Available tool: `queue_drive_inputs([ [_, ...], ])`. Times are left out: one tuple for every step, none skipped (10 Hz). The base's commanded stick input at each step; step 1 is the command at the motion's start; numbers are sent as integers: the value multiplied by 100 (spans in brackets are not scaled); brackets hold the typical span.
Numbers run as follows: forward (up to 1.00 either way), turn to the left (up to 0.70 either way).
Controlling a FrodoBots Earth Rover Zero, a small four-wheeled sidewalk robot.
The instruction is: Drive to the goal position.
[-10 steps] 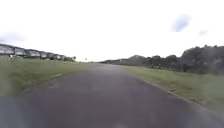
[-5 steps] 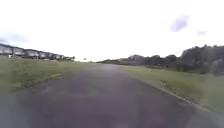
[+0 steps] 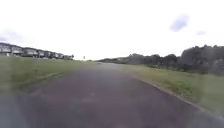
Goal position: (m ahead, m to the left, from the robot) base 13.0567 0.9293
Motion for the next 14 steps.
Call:
queue_drive_inputs([
  [70, 11],
  [70, 34],
  [70, 35],
  [70, 35],
  [70, 27],
  [70, 19],
  [70, 11],
  [70, 0],
  [70, 0],
  [70, 0],
  [70, 0],
  [70, 0],
  [70, 0],
  [70, 0],
])
